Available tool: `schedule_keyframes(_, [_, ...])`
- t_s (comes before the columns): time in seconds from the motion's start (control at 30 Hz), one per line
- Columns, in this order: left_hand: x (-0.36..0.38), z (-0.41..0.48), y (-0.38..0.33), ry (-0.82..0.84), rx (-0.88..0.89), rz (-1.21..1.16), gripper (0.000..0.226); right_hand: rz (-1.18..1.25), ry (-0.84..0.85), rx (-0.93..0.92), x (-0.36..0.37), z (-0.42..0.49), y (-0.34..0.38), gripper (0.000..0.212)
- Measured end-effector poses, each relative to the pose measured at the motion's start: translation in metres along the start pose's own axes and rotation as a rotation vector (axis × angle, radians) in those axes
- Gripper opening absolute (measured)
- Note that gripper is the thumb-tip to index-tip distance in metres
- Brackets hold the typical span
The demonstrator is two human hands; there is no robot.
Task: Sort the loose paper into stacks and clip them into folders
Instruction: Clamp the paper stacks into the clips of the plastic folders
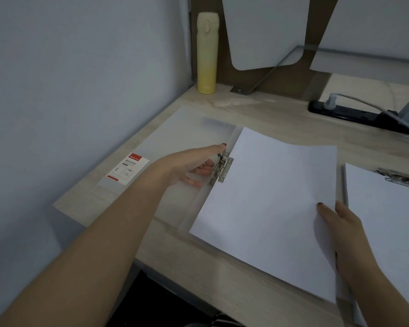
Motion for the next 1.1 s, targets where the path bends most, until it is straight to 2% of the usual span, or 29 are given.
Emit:
schedule_keyframes(0.13, [0.0,-0.005,-0.001,0.08,0.031,0.042,0.04,-0.008,-0.001,0.003,-0.001,-0.001,0.0,0.017])
schedule_keyframes(0.33, [0.007,-0.019,0.007,0.105,0.022,0.078,0.057,-0.044,0.015,-0.006,-0.001,-0.003,-0.001,0.019])
schedule_keyframes(0.43, [0.008,-0.026,0.015,0.154,-0.001,-0.016,0.056,-0.069,0.018,-0.019,-0.001,-0.001,-0.001,0.021])
schedule_keyframes(0.53, [0.009,-0.032,0.017,0.187,0.004,-0.106,0.041,-0.079,0.017,-0.033,-0.001,-0.001,0.0,0.019])
schedule_keyframes(0.67, [0.01,-0.033,0.023,0.13,0.046,-0.104,0.034,-0.089,0.025,-0.046,0.0,-0.003,0.002,0.02])
schedule_keyframes(0.87, [0.016,-0.033,0.03,-0.064,0.136,-0.017,0.028,-0.092,0.023,-0.06,0.0,-0.003,0.002,0.025])
schedule_keyframes(1.1, [0.017,-0.036,0.034,-0.095,0.241,-0.03,0.022,-0.052,0.026,-0.046,-0.001,-0.001,0.001,0.021])
Point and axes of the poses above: each hand's wrist, its own z-axis towards the middle knuckle, its own x-axis out of the palm, y = z × x, the point moved 4 cm from there along z, towards the middle knuckle, and after that the axes turned 15 degrees about x, right-handed, at the moved point
